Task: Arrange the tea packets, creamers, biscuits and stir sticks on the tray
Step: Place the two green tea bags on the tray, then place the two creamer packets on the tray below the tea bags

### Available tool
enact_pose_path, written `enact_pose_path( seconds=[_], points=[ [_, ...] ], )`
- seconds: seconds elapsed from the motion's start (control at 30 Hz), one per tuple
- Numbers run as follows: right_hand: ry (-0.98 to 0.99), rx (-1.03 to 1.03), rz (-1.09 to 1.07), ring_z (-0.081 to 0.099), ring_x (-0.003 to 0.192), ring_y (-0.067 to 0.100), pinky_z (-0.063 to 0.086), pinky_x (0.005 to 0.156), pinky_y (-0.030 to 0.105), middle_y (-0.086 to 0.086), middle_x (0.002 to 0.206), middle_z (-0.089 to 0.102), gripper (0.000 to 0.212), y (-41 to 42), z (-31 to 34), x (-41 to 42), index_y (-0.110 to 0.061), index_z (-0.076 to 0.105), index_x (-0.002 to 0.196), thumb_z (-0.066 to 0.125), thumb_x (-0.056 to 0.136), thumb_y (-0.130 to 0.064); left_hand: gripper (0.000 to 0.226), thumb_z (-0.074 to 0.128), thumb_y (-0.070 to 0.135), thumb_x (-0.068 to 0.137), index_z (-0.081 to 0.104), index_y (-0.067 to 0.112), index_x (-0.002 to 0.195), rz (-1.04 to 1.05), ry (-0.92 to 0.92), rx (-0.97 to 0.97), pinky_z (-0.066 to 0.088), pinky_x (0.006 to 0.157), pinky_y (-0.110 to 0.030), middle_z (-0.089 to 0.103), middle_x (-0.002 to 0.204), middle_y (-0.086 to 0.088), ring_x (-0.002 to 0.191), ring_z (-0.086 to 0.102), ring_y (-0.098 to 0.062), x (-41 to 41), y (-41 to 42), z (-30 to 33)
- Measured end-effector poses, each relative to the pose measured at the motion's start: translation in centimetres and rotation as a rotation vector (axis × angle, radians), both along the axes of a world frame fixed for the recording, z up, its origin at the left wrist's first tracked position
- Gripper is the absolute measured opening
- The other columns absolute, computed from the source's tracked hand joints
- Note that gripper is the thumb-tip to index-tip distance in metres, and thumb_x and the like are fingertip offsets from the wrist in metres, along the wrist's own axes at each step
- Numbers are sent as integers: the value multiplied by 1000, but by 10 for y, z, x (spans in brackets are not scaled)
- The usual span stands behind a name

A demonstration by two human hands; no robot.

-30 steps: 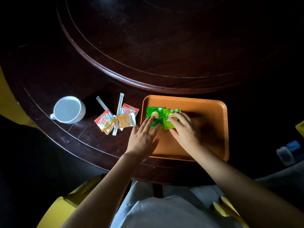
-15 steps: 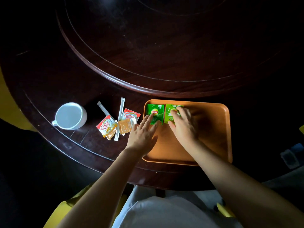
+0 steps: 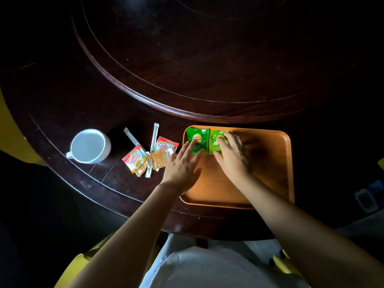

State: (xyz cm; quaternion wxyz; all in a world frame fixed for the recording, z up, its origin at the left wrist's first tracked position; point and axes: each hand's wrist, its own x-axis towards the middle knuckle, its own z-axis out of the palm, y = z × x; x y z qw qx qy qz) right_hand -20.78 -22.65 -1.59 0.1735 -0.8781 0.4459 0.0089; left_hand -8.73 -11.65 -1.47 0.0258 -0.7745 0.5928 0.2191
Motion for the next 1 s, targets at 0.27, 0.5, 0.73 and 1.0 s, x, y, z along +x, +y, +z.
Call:
enact_pose_path(
  seconds=[0.27,0.5,0.73,1.0],
  points=[
    [-92,-52,24,52,118,38,50,92,49,18,127,58,41,4,4,-2,-4,62,115,72,77,-17,49,37,31,90,39,15,137,40,8,-261,40,103,-45,38,148,-16,137,35,-31,-2,9,14],
    [-224,-95,168,63,100,33,56,80,42,11,109,67,34,20,13,31,-8,67,106,73,72,-13,37,43,27,83,59,10,113,669,39,-520,45,87,-39,64,114,-13,104,59,-33,59,72,16],
    [-116,69,385,55,105,35,50,88,44,16,107,63,26,37,15,108,-3,60,109,58,85,-13,56,54,22,88,35,5,138,789,9,-158,35,105,-47,40,145,-15,133,35,-33,92,85,4],
    [100,29,245,50,110,32,48,87,40,17,113,56,26,52,6,139,0,57,105,59,87,-19,52,60,26,83,45,9,130,838,48,-164,41,94,-47,47,129,-16,121,39,-35,90,87,4]
  ],
)
